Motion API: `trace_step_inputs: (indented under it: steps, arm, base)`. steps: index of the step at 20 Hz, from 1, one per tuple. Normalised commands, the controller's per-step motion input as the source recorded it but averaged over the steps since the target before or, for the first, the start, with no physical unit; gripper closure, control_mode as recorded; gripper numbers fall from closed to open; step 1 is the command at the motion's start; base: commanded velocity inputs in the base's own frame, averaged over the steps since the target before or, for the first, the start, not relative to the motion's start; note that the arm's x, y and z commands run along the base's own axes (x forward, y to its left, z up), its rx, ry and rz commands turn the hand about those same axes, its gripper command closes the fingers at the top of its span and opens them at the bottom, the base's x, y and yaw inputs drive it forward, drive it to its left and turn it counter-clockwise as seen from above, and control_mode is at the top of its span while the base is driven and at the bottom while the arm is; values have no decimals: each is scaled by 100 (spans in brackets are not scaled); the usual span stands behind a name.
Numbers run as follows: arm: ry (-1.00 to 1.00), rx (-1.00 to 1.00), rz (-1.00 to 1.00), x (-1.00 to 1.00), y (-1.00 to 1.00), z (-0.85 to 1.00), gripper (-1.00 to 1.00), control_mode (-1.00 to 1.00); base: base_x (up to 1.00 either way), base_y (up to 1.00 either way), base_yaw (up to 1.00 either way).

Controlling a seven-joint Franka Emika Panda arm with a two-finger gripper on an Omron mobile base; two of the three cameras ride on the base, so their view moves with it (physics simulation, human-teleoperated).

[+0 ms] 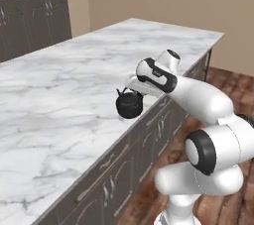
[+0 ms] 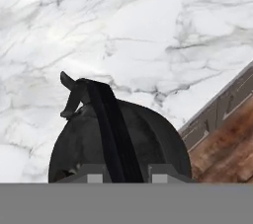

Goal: The kettle is done boiling. Turn off the stove, then wait for 300 timesteps before moving the kettle to the dining table.

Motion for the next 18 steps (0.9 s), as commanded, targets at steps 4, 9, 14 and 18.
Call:
trace_step_inputs:
  steps: [4, 9, 14, 18]
  arm:
    - [0, 0, 0, 0, 0, 0, 100, 100]
    - [0, 0, 0, 0, 0, 0, 100, 100]
    - [0, 0, 0, 0, 0, 0, 100, 100]
    - [0, 0, 0, 0, 0, 0, 100, 100]
  base:
    - [67, -26, -1]
    - [56, -60, 2]
    - [59, -64, 8]
    - [57, -69, 15]
